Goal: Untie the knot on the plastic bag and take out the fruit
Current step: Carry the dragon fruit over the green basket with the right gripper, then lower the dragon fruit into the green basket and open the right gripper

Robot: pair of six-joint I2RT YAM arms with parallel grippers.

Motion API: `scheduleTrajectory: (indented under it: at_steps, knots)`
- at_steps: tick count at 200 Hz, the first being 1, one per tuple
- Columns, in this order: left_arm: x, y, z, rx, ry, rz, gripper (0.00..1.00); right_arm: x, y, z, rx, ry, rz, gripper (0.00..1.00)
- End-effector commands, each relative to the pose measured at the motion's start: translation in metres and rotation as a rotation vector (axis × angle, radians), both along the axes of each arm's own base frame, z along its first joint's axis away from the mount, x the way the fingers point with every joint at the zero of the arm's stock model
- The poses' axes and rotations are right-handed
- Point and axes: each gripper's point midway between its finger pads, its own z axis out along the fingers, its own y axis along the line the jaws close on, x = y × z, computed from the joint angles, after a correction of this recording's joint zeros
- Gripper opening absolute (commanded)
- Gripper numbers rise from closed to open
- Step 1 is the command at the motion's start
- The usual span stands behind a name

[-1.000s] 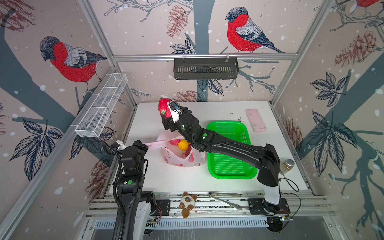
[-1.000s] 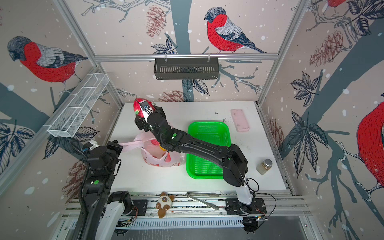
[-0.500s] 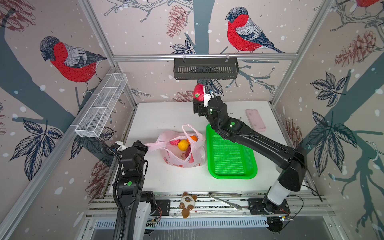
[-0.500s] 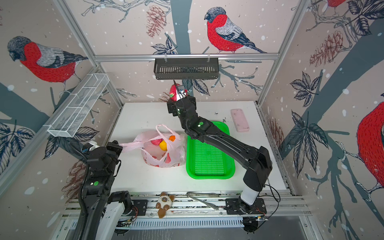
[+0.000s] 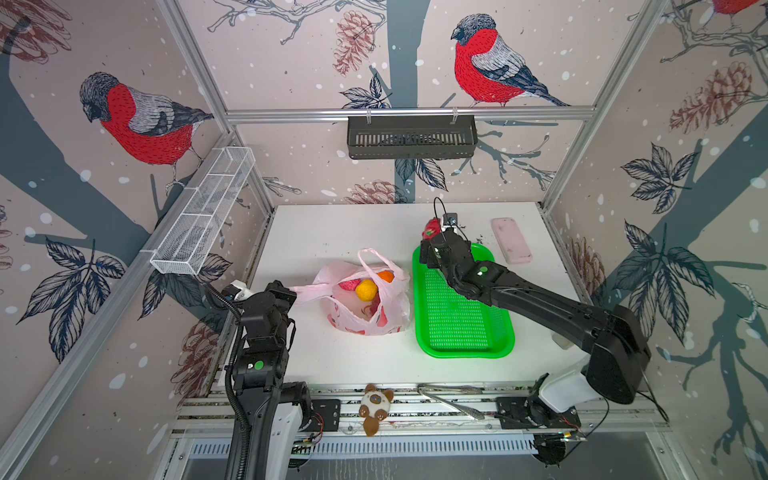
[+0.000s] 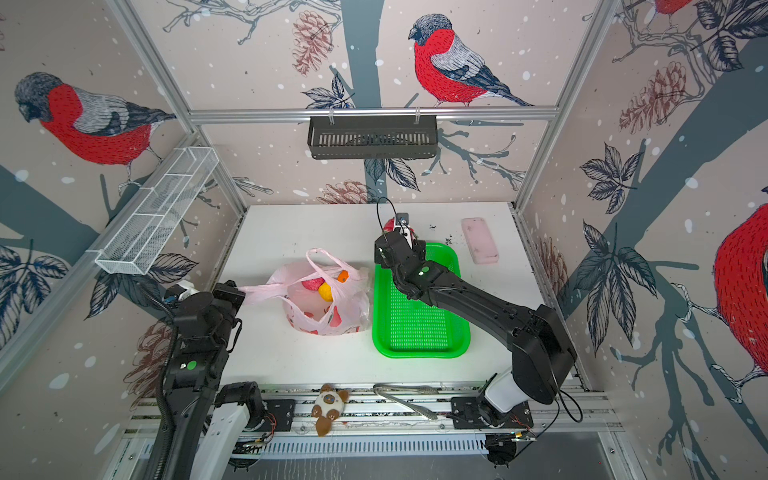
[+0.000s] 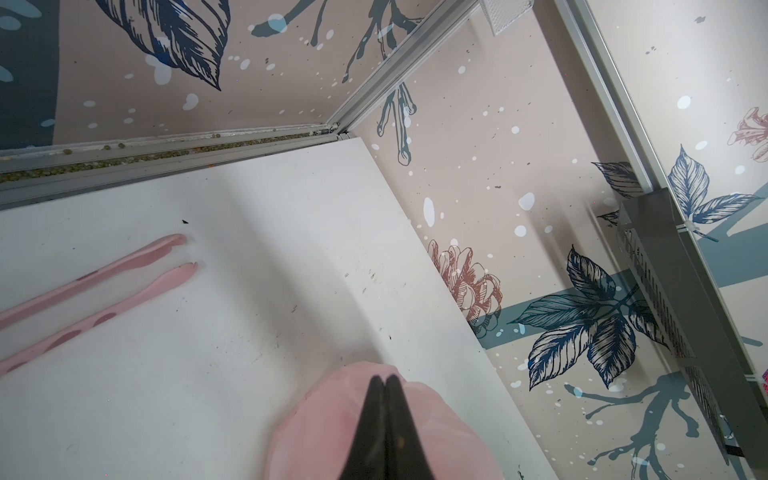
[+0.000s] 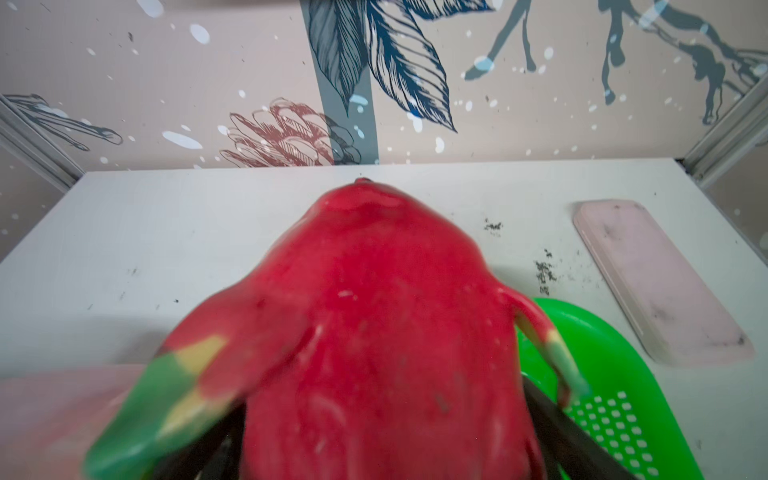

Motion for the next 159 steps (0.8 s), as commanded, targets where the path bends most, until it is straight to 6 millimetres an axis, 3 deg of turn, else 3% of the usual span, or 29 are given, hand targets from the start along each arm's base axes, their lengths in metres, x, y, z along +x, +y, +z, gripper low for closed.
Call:
scheduleTrajectory:
  at_steps: [1,46,159]
  knots:
    - [0.0,0.002,0.005,0.025,-0.004,0.003,0.0,-0.003,-0.007,-0.01,0.087,0.036,-0.058,0.16]
    - [0.001,0.001,0.005,0.025,-0.002,-0.004,0.0,-0.01,-0.02,-0.035,0.126,0.094,-0.085,0.16]
    - [0.001,-0.001,0.001,0.022,0.007,-0.011,0.0,-0.002,-0.037,-0.088,0.142,0.207,-0.123,0.16]
